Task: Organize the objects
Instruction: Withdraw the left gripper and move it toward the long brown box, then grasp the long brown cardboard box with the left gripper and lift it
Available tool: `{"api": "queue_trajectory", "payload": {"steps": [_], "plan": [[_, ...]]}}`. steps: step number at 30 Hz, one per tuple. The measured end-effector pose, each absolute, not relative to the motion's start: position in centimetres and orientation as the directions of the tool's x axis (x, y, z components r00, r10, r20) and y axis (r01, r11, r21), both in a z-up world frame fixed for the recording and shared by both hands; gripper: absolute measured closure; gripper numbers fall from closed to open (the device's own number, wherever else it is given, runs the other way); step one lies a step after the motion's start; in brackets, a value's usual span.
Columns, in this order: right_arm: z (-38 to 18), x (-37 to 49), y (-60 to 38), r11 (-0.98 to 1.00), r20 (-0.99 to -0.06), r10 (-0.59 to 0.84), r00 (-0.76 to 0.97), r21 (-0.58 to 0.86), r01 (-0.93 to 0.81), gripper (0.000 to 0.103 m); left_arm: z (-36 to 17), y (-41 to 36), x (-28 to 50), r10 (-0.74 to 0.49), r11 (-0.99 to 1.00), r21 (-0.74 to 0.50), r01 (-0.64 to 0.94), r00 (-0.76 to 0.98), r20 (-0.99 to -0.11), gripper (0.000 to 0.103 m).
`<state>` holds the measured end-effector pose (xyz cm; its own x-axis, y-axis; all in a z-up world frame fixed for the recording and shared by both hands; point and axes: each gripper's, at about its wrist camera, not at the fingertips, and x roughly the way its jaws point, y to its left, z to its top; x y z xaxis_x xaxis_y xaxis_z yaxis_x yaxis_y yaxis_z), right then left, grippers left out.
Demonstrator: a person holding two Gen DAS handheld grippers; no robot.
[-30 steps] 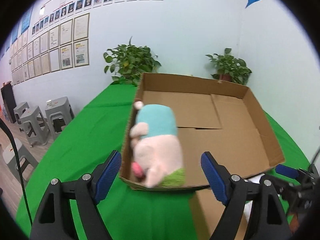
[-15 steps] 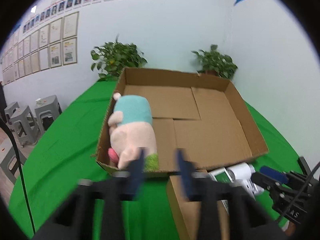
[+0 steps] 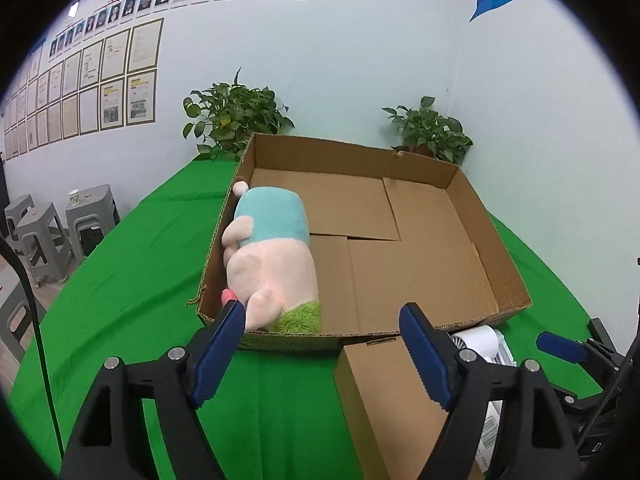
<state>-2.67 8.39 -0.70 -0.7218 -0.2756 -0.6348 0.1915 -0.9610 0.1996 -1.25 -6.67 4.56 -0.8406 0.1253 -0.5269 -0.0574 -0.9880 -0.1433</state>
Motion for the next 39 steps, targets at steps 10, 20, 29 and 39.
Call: {"api": "queue_trajectory", "payload": {"steps": [10, 20, 29, 39], "plan": [[-0.3, -0.8, 7.8, -0.947, -0.653, -0.322, -0.685, 0.24, 0.216, 0.003, 6.0, -7.2, 0.2, 0.166, -0.985, -0.13, -0.114, -0.827, -0.537, 0.024], [1.0, 2.4, 5.5, -0.893, -0.692, -0.451, -0.564, 0.353, 0.28, 0.002, 8.3, -7.1, 3.5, 0.214, -0.976, -0.154, -0.155, -0.825, -0.523, 0.024], [-1.8, 2.9, 5.3, -0.928, -0.752, -0.369, -0.547, 0.261, 0.267, 0.001, 2.0, -6.0, 1.3, 0.457, -0.888, -0.361, -0.284, -0.632, -0.626, 0.024], [-5.3, 3.0, 5.5, -0.902, -0.778, -0.429, -0.458, 0.345, 0.258, 0.001, -3.3, -4.6, 0.0, 0.577, -0.811, -0.526, -0.256, -0.503, -0.644, 0.025]]}}
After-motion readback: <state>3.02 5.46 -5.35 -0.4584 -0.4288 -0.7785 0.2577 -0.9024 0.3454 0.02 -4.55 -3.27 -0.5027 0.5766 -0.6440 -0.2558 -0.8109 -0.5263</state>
